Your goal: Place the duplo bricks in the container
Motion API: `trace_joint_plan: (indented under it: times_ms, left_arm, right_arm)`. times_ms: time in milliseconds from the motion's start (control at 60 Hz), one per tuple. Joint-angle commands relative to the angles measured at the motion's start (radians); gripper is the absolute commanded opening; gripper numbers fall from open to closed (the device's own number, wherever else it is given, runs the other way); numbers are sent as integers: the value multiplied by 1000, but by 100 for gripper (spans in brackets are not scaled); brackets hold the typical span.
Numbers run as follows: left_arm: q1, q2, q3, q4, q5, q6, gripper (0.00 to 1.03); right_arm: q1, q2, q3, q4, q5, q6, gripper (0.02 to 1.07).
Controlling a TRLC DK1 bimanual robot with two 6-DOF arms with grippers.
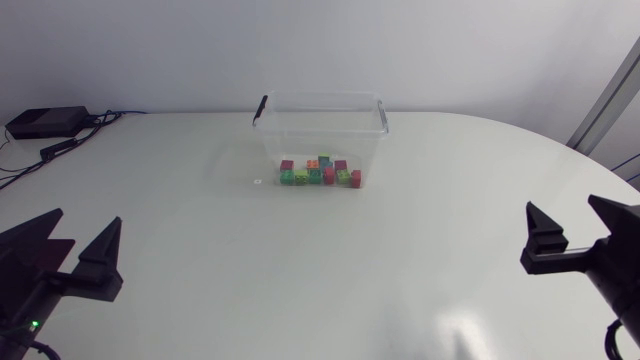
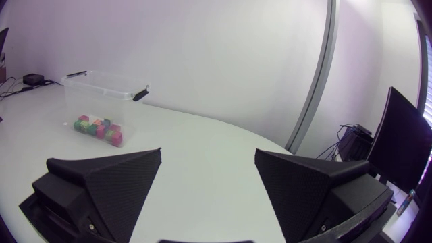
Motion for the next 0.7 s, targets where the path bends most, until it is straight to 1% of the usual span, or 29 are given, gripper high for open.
trace_joint_plan:
  times_ms: [0,383,683]
  left_arm:
    - [-11,-6,-36,30,-11,-52,98]
    - [-42,-4,-111,113,-46,-185,98]
    - [-42,-4,-111,113,-46,-185,98]
  right_arm:
    - [-10,-44,-57,32,-19,57,102]
    - [-28,-249,-249,116,-131,203,102]
    - [-28,-249,-249,116,-131,203,102]
